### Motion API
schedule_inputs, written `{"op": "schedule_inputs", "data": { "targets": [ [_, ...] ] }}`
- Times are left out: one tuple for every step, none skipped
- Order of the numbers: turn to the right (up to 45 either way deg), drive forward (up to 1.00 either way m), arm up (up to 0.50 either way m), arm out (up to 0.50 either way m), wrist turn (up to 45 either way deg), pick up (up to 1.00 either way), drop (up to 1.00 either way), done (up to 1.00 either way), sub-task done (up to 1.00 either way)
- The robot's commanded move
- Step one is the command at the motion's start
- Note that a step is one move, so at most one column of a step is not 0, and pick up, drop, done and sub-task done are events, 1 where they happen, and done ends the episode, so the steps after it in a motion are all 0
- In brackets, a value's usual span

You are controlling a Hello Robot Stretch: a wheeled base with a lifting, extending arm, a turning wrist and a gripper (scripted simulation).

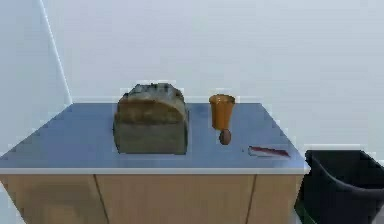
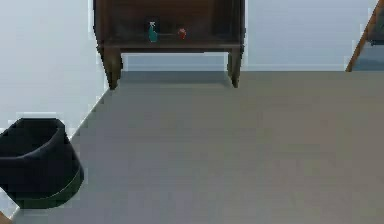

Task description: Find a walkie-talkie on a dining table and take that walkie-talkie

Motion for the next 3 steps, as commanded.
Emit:
{"op": "schedule_inputs", "data": {
  "targets": [
    [45.0, 0.00, 0.00, 0.00, 0.0, 0.00, 0.00, 0.00, 0.00],
    [45.0, 0.00, 0.00, 0.00, 0.0, 0.00, 0.00, 0.00, 0.00],
    [45.0, 0.00, 0.00, 0.00, 0.0, 0.00, 0.00, 0.00, 0.00]
  ]
}}
